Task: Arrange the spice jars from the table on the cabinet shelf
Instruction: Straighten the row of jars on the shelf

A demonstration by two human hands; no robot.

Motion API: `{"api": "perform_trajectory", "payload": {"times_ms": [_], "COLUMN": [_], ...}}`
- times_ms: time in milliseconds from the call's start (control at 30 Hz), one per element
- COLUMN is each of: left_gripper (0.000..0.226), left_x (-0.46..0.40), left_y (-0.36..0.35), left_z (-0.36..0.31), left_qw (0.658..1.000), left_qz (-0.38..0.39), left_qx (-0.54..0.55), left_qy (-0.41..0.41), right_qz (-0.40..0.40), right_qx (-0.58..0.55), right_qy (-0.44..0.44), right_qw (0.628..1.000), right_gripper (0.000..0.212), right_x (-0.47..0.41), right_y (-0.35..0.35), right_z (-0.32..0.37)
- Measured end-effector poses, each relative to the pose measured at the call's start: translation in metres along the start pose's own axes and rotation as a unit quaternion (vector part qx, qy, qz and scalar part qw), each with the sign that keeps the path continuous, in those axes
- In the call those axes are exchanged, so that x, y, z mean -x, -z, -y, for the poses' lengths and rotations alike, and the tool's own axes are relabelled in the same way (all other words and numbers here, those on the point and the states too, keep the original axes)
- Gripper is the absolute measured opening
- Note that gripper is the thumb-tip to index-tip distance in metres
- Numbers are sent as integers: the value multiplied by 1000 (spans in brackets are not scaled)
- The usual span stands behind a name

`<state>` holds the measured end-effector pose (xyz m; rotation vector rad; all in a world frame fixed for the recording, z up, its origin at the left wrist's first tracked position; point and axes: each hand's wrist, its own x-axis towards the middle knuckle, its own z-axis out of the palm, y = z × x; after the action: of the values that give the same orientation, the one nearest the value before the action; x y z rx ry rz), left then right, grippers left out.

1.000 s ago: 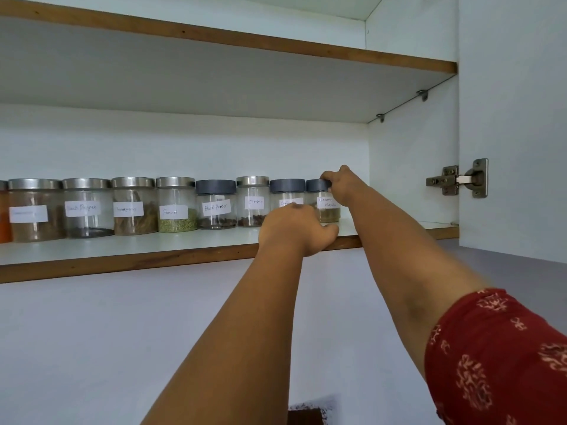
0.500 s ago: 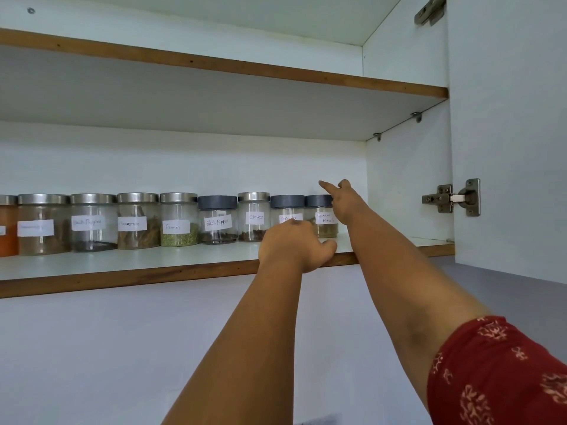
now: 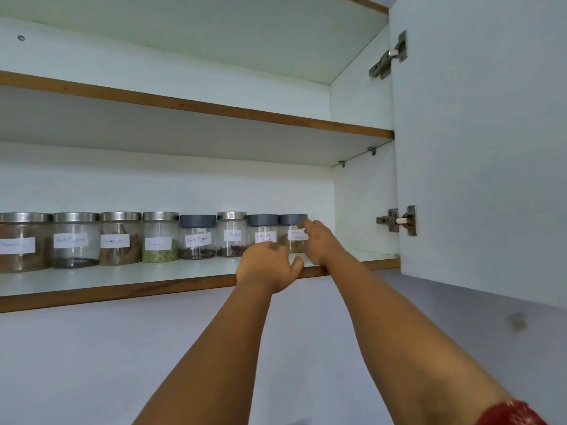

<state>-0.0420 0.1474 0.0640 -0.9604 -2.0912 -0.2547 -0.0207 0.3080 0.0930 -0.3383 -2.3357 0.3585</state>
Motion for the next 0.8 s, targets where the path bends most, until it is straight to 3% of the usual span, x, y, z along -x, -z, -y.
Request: {"api": "perform_trajectory", "payload": {"times_ms": [67,133,233,300,467,633,800], "left_gripper": [59,61,48,43,62,48,49], "left_x": [5,12,28,42,77,121,157], "left_y": [2,7,14,22,43,52,58], "left_z": [0,1,-1,-2,-5,-9,-18], "left_qw": [1000,999,996,996,986,974,955], "left_qz": [16,49,82,87,158,-71,-95], "left_qx": [-11,-6,15,30,47,209,268], "left_qy": [-6,-16,-13,-10,-1,53,77], "right_qz": [36,65,40,18,43,-88,-132], "right_qx": [13,76,165,161,69,59,44], "right_qy": [-19,-39,-24,-7,-26,-36,-27], "right_qw": [999,994,985,987,996,994,990], "right_gripper": [37,47,60,57,50,41,37], "right_x": [18,40,73,93,144,196,244], "right_y": [5,7,4,5,11,3,1], "right_z": [2,6,14,23,43,61,73]}}
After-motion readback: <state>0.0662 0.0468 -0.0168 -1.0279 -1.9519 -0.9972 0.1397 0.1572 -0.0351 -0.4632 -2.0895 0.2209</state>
